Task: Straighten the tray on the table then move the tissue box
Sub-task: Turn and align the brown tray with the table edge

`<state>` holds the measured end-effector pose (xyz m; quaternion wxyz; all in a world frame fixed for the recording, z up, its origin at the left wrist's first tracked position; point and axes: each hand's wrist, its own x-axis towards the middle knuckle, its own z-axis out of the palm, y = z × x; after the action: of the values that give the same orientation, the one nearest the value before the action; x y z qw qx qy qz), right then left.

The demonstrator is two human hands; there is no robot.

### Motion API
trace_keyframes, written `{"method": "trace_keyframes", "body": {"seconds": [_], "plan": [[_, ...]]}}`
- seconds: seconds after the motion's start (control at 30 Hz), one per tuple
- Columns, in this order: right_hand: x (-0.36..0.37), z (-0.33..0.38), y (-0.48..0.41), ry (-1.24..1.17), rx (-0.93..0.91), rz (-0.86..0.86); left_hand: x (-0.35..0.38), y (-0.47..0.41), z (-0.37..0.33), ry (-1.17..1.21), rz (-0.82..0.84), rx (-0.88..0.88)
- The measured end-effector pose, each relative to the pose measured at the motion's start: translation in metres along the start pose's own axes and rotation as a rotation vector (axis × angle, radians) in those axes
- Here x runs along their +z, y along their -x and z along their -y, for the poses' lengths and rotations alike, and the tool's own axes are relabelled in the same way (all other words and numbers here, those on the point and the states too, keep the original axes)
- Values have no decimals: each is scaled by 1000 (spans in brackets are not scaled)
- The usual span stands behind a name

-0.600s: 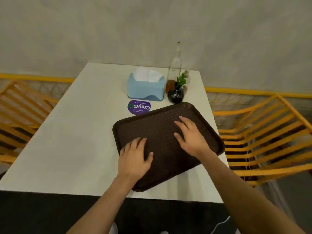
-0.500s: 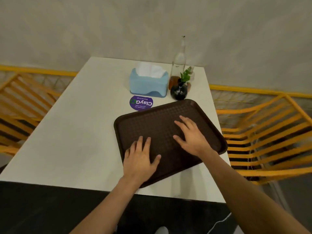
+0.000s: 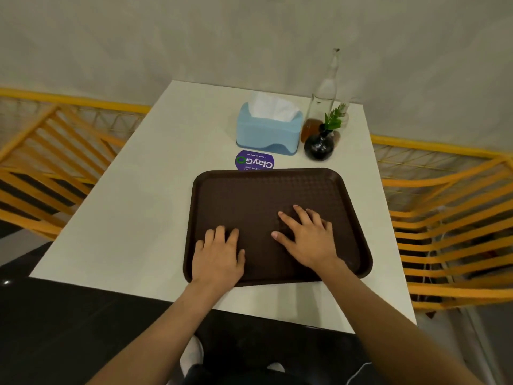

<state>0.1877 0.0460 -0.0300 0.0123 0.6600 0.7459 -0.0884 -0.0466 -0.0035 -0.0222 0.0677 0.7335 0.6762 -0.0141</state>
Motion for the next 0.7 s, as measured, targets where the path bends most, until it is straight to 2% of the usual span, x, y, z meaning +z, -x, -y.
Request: {"method": "trace_keyframes", "body": {"seconds": [0.23, 0.37, 0.5, 0.63, 0.7], "plan": [[2, 60, -3, 47, 12, -7, -5, -7, 46, -1, -16, -68], [-5, 76, -14, -45, -19, -5, -6, -12, 72, 1, -3, -67], [-21, 80, -31, -207, -97, -49, -5, -24, 102, 25, 25, -7], [-29, 83, -49, -152, -60, -172, -6, -39, 132, 66, 57, 72], [-30, 87, -58, -92, -13, -169, -9, -47, 144, 90, 88, 105]]}}
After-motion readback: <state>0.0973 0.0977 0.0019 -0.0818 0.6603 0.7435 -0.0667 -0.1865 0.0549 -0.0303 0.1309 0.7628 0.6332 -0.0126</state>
